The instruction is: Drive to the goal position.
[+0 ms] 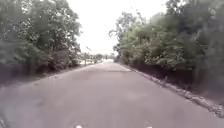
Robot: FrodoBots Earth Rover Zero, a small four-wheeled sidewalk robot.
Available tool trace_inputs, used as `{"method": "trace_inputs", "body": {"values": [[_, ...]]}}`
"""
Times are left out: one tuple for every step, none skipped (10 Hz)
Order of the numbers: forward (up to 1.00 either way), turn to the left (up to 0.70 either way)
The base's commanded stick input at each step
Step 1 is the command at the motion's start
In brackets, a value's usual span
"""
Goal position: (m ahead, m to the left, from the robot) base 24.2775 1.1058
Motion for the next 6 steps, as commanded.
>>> {"method": "trace_inputs", "body": {"values": [[1.00,-0.05],[1.00,-0.07],[1.00,-0.10],[1.00,-0.10],[1.00,-0.10],[1.00,-0.10]]}}
